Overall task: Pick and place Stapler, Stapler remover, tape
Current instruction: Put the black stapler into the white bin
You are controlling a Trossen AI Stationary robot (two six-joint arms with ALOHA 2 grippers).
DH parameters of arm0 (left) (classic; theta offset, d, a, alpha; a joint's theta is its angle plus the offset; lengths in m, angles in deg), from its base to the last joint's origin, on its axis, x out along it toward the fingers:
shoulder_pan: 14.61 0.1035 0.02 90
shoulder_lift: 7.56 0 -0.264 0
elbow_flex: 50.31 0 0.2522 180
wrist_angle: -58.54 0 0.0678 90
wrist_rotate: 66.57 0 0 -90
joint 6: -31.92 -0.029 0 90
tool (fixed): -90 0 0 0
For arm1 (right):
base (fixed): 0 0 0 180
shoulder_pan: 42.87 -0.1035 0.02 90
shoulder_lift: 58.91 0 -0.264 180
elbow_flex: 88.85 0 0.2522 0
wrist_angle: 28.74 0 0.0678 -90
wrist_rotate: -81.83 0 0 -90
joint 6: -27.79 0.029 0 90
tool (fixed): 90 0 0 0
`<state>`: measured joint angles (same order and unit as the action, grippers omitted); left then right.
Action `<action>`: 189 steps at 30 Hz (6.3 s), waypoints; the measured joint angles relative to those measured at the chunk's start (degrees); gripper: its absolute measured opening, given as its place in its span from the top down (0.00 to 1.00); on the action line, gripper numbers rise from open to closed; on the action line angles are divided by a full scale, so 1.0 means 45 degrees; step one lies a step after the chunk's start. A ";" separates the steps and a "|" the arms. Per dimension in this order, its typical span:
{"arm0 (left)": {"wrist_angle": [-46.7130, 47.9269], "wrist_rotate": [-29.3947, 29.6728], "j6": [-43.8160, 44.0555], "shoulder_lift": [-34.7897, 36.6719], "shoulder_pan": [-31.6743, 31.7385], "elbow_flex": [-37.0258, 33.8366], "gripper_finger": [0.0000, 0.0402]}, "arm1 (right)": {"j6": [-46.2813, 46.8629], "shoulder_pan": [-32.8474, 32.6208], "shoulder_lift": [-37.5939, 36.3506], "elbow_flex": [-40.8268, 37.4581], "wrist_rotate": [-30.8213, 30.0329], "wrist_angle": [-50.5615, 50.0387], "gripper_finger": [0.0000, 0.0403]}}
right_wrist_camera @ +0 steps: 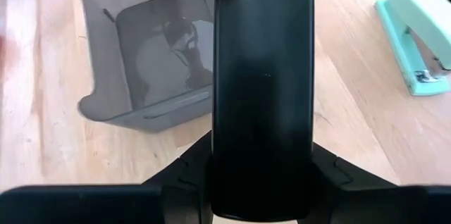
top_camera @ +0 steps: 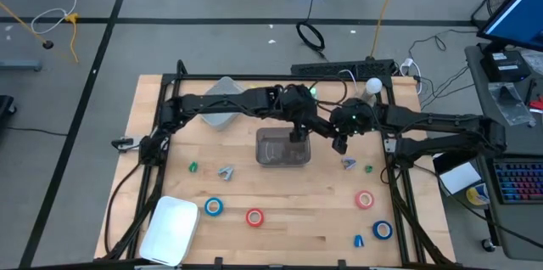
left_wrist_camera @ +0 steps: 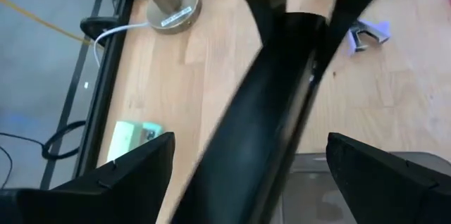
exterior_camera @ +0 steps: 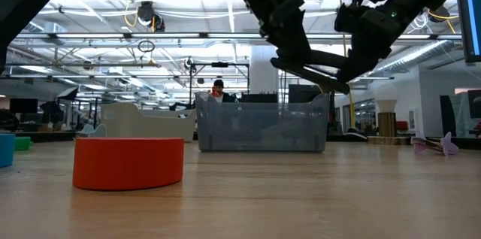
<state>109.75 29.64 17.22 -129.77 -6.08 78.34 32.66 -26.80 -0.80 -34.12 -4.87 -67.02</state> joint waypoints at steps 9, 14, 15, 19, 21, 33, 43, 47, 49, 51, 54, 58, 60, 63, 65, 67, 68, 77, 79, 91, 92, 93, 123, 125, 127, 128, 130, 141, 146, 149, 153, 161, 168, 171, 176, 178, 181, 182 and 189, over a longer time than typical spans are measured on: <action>0.0169 -0.0689 0.0729 -0.0051 0.0090 0.0000 0.09 | 0.0000 -0.0517 0.0000 0.0000 -0.0019 0.0300 0.70; 0.0427 -0.0719 0.1103 -0.0051 0.0080 0.0000 0.09 | 0.0000 -0.0513 0.0000 0.0000 -0.0043 0.0441 0.70; 0.0494 -0.0718 0.1118 -0.0051 0.0080 0.0000 0.09 | 0.0000 -0.0513 0.0000 0.0000 -0.0043 0.0443 0.70; 0.0517 -0.0598 0.1152 -0.0051 0.0065 0.0000 0.09 | 0.0000 -0.0513 0.0000 0.0000 -0.0038 0.0443 0.70; 0.0517 -0.0192 0.1152 -0.0051 0.0051 0.0000 0.09 | 0.0000 -0.0513 0.0000 0.0000 -0.0038 0.0443 0.70; 0.0351 0.1368 0.0832 -0.0051 -0.0250 0.0000 0.09 | 0.0007 -0.0503 0.0000 -0.0002 -0.0096 0.0428 0.70; 0.0206 0.1443 0.0637 -0.0051 -0.0328 0.0000 0.09 | 0.0005 -0.0508 0.0000 0.0000 -0.0047 0.0444 0.70; 0.0209 0.1403 0.0671 -0.0051 -0.0328 0.0000 0.09 | 0.0000 -0.0508 0.0000 0.0000 -0.0026 0.0442 0.70; 0.0199 0.1252 0.0666 -0.0051 -0.0317 0.0000 0.09 | 0.0000 -0.0508 0.0000 0.0000 -0.0004 0.0438 0.70; 0.0115 0.0915 0.0667 -0.0051 -0.0263 0.0000 0.09 | -0.0005 -0.0513 0.0000 -0.0004 0.0023 0.0425 0.70; 0.0118 0.0144 0.0724 -0.0051 -0.0154 0.0000 0.11 | -0.0010 -0.0513 0.0000 -0.0005 0.0054 0.0406 0.70; 0.0179 -0.0523 0.0962 -0.0051 -0.0029 0.0000 0.24 | -0.0010 -0.0513 0.0000 -0.0005 0.0047 0.0409 0.70; 0.0198 -0.0813 0.0969 -0.0051 0.0020 0.0000 0.33 | -0.0010 -0.0513 0.0000 -0.0005 0.0044 0.0423 0.70; 0.0437 -0.1270 0.0819 -0.0051 0.0031 0.0000 0.46 | -0.0274 -0.0519 0.0000 -0.0010 0.0048 0.0353 0.70; 0.0689 -0.1622 0.0556 -0.0051 0.0031 0.0000 0.55 | -0.0381 -0.0528 0.0000 -0.0011 0.0165 0.0369 0.70; 0.0920 -0.2200 0.0423 -0.0051 0.0075 0.0000 0.63 | -0.0441 -0.0542 0.0004 -0.0015 0.0190 0.0439 0.70; 0.0978 -0.2342 0.0423 -0.0051 0.0093 0.0002 0.65 | -0.0467 -0.0538 0.0005 -0.0015 0.0189 0.0448 0.70; 0.1106 -0.2381 0.0873 -0.0051 0.0105 0.0015 0.65 | -0.0224 -0.0524 0.0005 -0.0015 0.0120 0.0449 0.68; 0.1133 -0.2385 0.0986 -0.0051 0.0109 0.0015 0.65 | -0.0174 -0.0510 0.0005 -0.0015 0.0380 0.0452 0.67; 0.1508 -0.2181 0.1108 0.0019 0.0241 0.0015 0.65 | -0.0077 -0.0484 -0.0167 -0.0010 0.1115 0.0191 0.48; 0.1679 -0.2076 0.1057 0.0091 0.0240 0.0015 0.65 | -0.0105 -0.0484 -0.0209 -0.0011 0.1167 0.0182 0.47; 0.1896 -0.1941 0.1035 0.0153 0.0245 0.0015 0.65 | -0.0120 -0.0485 -0.0279 -0.0011 0.1176 0.0170 0.45; 1.1707 0.1671 1.8421 0.4716 -0.4618 -0.0341 0.65 | -0.1087 -0.0285 -0.2059 0.0000 -0.0132 -0.0740 0.45; 1.1656 0.1875 1.9733 0.4800 -0.5330 -0.0515 0.65 | -0.1229 -0.0285 -0.2059 0.0000 -0.0124 -0.0689 0.45; 1.1653 0.1857 2.0859 0.4864 -0.6040 -0.0908 0.65 | -0.1272 -0.0285 -0.2055 0.0000 -0.0116 -0.0703 0.45; 1.1699 0.1672 2.1370 0.4861 -0.6399 -0.1177 0.65 | -0.1263 -0.0285 -0.2055 0.0000 -0.0116 -0.0689 0.45; 1.1666 0.0962 2.2443 0.4836 -0.7004 -0.1660 0.65 | -0.1263 -0.0285 -0.2055 0.0000 -0.0115 -0.0697 0.46; 1.1726 -0.0493 2.8451 0.5064 -1.0502 -0.2395 0.65 | -0.1277 -0.0285 -0.2055 0.0000 -0.0111 -0.0699 0.46; 1.1758 -0.1400 3.0764 0.5089 -1.1970 -0.2394 0.65 | -0.1277 -0.0280 -0.2050 0.0000 -0.0116 -0.0699 0.47; 1.1641 -0.1747 3.2051 0.5112 -1.2723 -0.2375 0.65 | -0.1278 -0.0285 -0.2050 -0.0005 -0.0111 -0.0694 0.47; 1.1702 -0.2045 3.3109 0.5108 -1.3405 -0.2375 0.65 | -0.1251 -0.0285 -0.2050 -0.0005 -0.0111 -0.0699 0.47; 1.1668 -0.2959 3.3640 0.5117 -1.3904 -0.2802 0.65 | -0.1240 -0.0285 -0.2050 -0.0005 -0.0113 -0.0699 0.47; 1.1685 -0.2856 3.3391 0.5098 -1.3879 -0.3787 0.65 | -0.1084 -0.0285 -0.2050 -0.0010 -0.0106 -0.0699 0.48; 1.1682 -0.3187 3.3291 0.5098 -1.4065 -0.3893 0.65 | -0.1087 -0.0285 -0.2050 -0.0010 -0.0109 -0.0699 0.48; 1.1673 -0.3502 3.3587 0.5098 -1.4460 -0.3946 0.65 | -0.1088 -0.0285 -0.2050 -0.0010 -0.0111 -0.0699 0.48; 1.1661 -0.3469 3.3631 0.5103 -1.4506 -0.4210 0.65 | -0.1088 -0.0285 -0.2050 -0.0010 -0.0111 -0.0699 0.48; 1.1698 -0.3393 3.3566 0.5098 -1.4506 -0.4846 0.65 | -0.1088 -0.0285 -0.2050 -0.0010 -0.0111 -0.0699 0.48; 1.1702 -0.3351 3.3519 0.5098 -1.4501 -0.5028 0.65 | -0.1084 -0.0285 -0.2052 -0.0010 -0.0111 -0.0699 0.48; 1.1672 -0.2950 3.3385 0.5098 -1.4669 -0.5796 0.65 | -0.0801 -0.0285 -0.2050 -0.0010 -0.0111 -0.0699 0.48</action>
<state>162.27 16.37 167.45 -106.82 -72.09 52.26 29.05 -28.08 -10.02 -34.17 -5.36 -70.16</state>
